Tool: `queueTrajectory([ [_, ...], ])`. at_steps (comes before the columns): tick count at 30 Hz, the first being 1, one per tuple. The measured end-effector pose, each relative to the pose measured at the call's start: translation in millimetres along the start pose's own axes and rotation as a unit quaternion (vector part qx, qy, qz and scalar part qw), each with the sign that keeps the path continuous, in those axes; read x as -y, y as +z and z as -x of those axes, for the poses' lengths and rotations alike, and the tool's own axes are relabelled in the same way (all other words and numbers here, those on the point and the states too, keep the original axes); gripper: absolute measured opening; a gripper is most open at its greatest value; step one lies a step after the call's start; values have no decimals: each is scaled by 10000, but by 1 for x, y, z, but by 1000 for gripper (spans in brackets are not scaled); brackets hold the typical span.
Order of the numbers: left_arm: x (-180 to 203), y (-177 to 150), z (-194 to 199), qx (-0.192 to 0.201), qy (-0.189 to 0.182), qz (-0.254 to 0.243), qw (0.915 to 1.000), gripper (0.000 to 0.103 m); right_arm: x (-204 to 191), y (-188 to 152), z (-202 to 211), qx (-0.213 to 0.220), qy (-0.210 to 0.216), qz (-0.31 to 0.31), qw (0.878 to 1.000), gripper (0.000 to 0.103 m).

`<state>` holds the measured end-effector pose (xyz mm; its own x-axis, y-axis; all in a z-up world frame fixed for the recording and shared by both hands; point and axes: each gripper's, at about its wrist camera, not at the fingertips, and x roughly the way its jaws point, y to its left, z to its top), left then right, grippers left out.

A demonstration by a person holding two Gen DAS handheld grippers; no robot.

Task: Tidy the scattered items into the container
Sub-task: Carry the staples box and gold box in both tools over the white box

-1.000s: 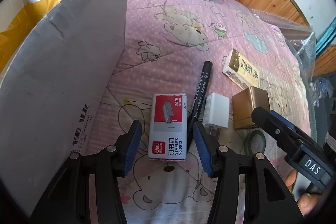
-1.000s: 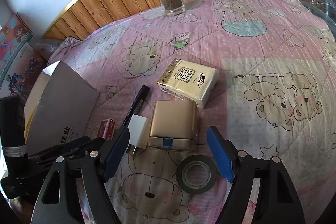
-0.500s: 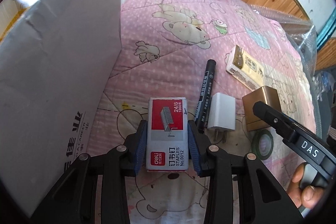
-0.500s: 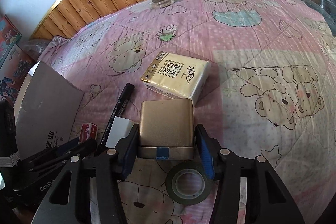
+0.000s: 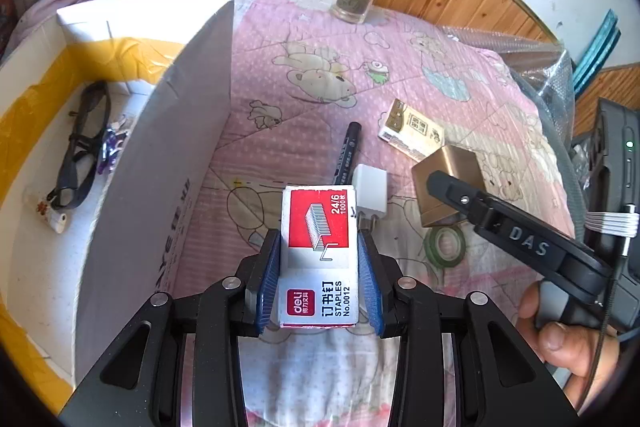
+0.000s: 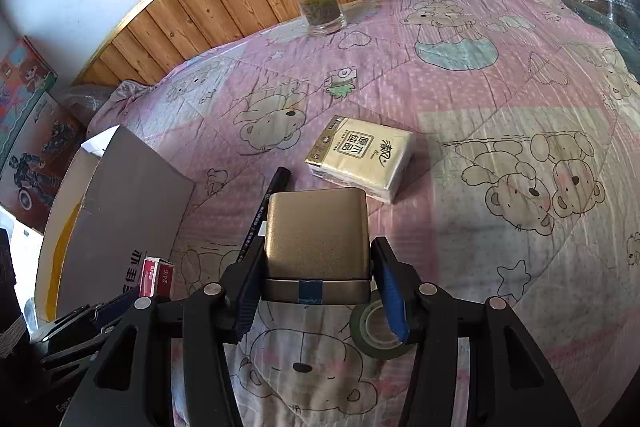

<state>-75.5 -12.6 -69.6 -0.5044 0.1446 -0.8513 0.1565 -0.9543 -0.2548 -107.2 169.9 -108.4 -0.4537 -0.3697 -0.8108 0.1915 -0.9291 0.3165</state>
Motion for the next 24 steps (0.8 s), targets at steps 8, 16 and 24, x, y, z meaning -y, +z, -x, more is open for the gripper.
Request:
queueTrajectory([
  [8, -7, -10, 20, 42, -97, 121, 9999, 38, -13, -7, 6, 2, -59, 242, 9997, 53],
  [16, -14, -18, 39, 142, -198, 230, 9994, 38, -28, -17, 20, 87, -143, 505, 9986, 53],
  [24, -22, -20, 57, 289, -317, 369, 9984, 38, -42, -24, 39, 230, -143, 628, 9977, 53],
])
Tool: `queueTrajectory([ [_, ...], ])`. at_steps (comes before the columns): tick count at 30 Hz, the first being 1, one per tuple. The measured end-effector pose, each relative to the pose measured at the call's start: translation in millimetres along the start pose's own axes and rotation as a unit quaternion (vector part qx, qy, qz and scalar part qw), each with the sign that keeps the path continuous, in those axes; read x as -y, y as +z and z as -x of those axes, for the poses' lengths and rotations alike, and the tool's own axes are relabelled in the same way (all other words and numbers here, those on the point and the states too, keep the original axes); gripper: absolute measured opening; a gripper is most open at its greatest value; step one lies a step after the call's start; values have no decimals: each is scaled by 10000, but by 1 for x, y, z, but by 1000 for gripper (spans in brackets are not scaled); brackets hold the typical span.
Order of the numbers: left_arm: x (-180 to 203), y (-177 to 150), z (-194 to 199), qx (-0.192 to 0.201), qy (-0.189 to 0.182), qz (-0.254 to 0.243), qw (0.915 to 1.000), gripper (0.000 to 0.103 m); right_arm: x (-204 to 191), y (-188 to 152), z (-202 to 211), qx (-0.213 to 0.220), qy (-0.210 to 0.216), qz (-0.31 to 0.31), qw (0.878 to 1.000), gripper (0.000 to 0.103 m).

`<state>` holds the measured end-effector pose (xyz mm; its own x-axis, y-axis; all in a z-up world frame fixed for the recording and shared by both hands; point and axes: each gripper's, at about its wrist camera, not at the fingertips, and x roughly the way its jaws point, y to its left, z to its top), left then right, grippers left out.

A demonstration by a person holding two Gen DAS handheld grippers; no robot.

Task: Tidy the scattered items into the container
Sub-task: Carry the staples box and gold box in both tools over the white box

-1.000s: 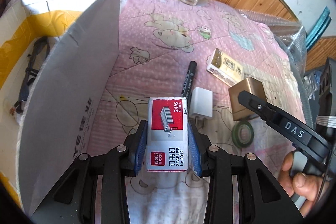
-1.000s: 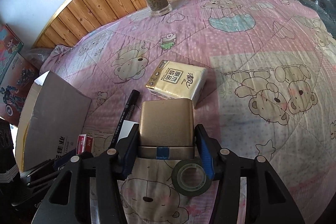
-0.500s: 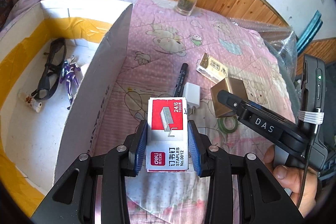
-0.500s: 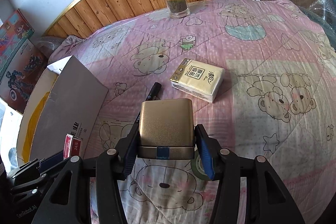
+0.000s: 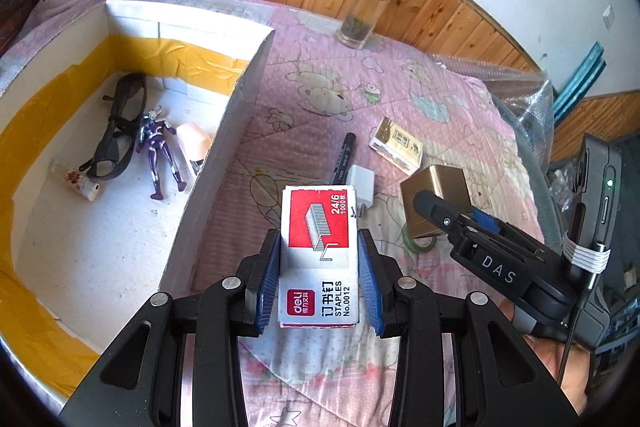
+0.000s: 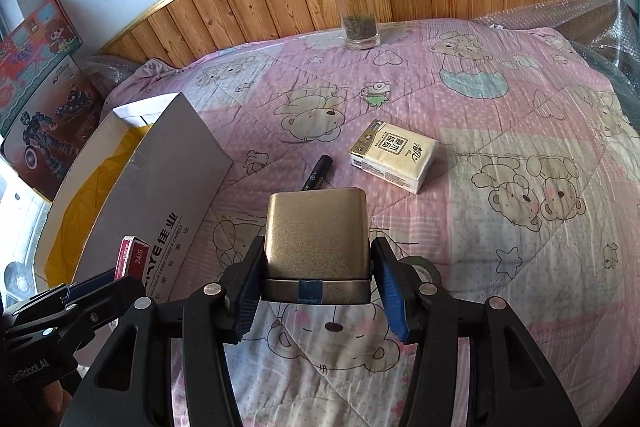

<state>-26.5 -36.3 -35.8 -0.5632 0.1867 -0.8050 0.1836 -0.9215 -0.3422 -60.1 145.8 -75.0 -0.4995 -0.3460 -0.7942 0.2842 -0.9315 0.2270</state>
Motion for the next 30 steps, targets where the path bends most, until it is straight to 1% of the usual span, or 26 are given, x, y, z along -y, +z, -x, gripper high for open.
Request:
queueTrajectory([
  [7, -7, -1, 14, 92, -116, 108, 9998, 38, -17, -4, 17, 110, -4, 128, 9999, 53],
  [15, -16, -1, 21, 112, -283, 238, 9993, 38, -44, -14, 32, 191, -83, 481, 9986, 53],
  [22, -27, 5, 31, 188, -446, 359, 9982, 38, -56, -22, 44, 195, -8, 347, 9992, 53],
  [26, -34, 10, 37, 261, -459, 417, 9977, 38, -67, -19, 55, 307, 99, 279, 9991, 53],
  [30, -43, 10, 45, 330, -491, 507, 9970, 38, -82, -14, 64, 404, 192, 347, 9984, 53],
])
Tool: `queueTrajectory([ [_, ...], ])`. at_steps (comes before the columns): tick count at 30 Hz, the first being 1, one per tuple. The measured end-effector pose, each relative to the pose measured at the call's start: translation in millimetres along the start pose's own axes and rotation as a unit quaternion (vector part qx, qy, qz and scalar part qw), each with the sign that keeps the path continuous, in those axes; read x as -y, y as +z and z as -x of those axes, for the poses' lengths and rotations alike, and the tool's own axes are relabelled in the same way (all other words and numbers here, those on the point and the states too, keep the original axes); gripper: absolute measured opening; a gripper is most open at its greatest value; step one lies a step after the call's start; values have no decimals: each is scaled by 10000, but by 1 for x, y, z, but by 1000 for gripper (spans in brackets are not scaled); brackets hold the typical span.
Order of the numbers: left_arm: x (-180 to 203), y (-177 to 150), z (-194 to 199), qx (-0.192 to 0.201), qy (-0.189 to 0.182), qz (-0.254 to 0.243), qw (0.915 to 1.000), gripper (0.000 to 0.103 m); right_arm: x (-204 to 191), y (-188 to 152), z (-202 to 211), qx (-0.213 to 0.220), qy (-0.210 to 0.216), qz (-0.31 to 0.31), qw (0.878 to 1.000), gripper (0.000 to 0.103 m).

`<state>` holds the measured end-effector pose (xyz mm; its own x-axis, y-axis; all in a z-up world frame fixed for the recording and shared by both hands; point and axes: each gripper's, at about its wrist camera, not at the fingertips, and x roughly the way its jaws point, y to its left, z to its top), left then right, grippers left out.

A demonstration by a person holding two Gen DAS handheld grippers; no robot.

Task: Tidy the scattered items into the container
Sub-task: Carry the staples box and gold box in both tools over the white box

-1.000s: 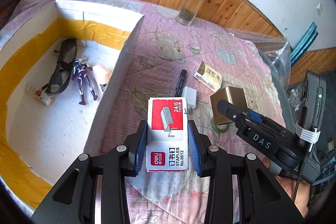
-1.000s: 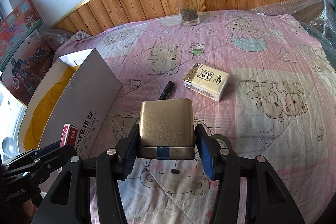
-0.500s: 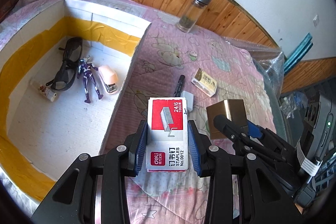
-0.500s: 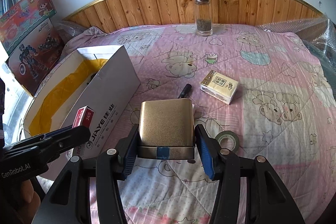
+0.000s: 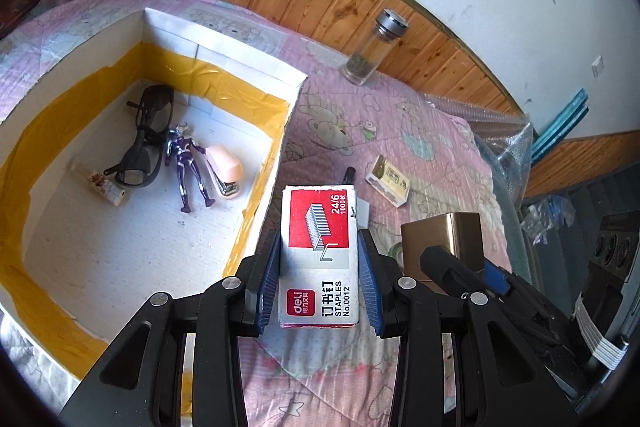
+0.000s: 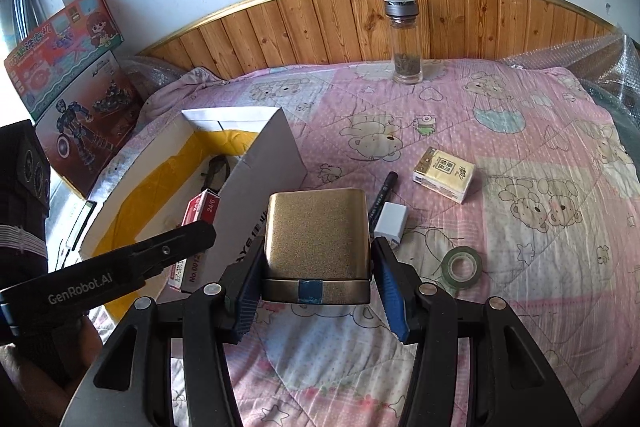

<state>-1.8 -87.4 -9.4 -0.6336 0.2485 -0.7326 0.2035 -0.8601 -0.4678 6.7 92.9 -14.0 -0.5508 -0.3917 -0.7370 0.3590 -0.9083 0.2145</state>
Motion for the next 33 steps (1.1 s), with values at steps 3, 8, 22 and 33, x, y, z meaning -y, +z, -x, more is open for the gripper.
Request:
queueTrajectory([
  [3, -9, 1, 5, 43, -10, 95, 9999, 38, -12, 5, 3, 35, 74, 99, 9999, 53],
  [8, -22, 4, 16, 140, 40, 208, 9997, 38, -31, 9, 7, 80, 225, 255, 9994, 53],
  [22, -61, 7, 39, 364, 341, 552, 9972, 38, -64, 12, 4, 20, 701, 504, 9963, 53],
  [33, -91, 8, 49, 420, 521, 822, 9944, 38, -96, 23, 4, 50, 978, 953, 9906, 53],
])
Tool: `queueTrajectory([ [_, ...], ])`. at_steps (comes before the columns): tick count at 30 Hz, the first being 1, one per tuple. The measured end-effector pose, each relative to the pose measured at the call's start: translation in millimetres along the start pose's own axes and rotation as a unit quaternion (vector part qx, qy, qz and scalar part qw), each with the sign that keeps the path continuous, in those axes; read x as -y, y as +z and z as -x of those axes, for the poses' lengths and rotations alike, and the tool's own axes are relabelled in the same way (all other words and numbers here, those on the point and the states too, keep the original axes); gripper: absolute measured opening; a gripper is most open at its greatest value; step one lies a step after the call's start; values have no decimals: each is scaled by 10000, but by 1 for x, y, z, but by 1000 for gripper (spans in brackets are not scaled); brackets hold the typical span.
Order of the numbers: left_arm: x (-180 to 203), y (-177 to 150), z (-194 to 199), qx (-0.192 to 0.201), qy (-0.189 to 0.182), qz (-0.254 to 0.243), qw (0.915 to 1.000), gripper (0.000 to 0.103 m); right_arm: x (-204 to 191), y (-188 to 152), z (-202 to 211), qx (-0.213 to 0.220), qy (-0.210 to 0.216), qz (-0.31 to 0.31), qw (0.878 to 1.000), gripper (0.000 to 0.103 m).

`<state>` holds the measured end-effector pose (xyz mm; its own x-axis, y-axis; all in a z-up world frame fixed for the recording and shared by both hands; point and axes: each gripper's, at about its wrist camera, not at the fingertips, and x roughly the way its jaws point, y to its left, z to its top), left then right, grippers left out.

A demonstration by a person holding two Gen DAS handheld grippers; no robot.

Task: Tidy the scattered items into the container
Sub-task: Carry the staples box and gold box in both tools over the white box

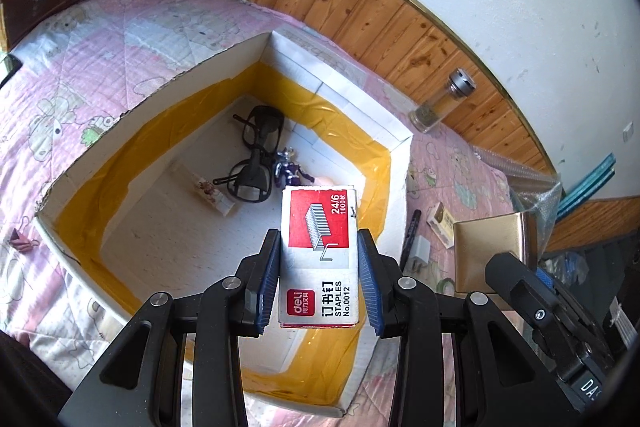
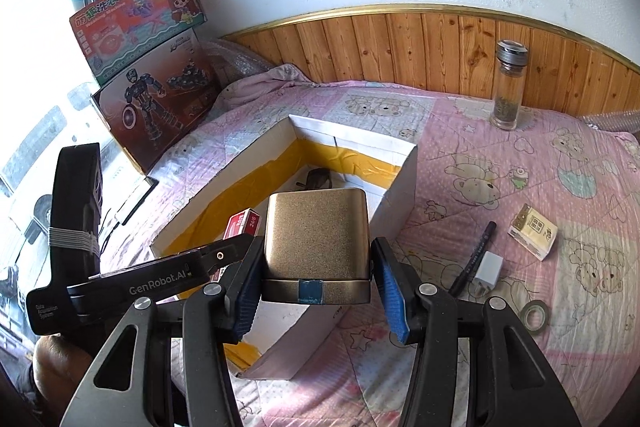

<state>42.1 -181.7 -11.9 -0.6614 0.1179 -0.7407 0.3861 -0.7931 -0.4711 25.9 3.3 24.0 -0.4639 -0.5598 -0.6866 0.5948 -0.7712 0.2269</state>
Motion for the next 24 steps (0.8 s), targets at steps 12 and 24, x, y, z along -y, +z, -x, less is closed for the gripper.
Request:
queueTrajectory([
  [12, -33, 15, 5, 11, 317, 222, 9992, 38, -32, 7, -35, -301, 461, 407, 9977, 53],
  [24, -39, 45, -10, -114, 478, 95, 9987, 38, -46, 2, -73, -711, 570, 737, 9931, 53],
])
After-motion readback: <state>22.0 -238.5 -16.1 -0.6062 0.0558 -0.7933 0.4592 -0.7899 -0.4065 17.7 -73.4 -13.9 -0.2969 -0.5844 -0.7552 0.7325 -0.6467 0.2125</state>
